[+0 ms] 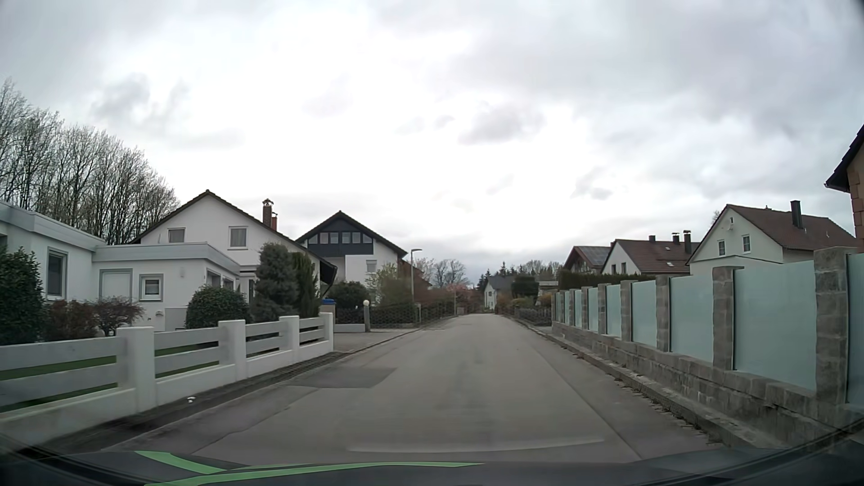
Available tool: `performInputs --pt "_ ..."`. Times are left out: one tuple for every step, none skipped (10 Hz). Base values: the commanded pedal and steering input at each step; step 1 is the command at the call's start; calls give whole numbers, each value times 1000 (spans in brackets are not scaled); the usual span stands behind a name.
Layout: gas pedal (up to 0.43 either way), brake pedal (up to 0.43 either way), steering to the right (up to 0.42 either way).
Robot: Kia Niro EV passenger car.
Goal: Follow the waypoints while adhering to traffic rules and regulations
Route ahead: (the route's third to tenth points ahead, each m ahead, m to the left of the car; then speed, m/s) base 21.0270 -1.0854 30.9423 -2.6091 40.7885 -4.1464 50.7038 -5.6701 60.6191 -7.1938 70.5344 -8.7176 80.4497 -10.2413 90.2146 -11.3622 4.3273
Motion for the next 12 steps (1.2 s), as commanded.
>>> performInputs --pt "228 0 175" --pt "228 0 149" --pt "220 0 120" --pt "220 0 94" --pt "220 0 72" --pt "220 0 55" --pt "220 0 45" --pt "220 0 30" --pt "220 0 18" --pt "220 0 15" --pt "220 0 12" --pt "209 0 10"
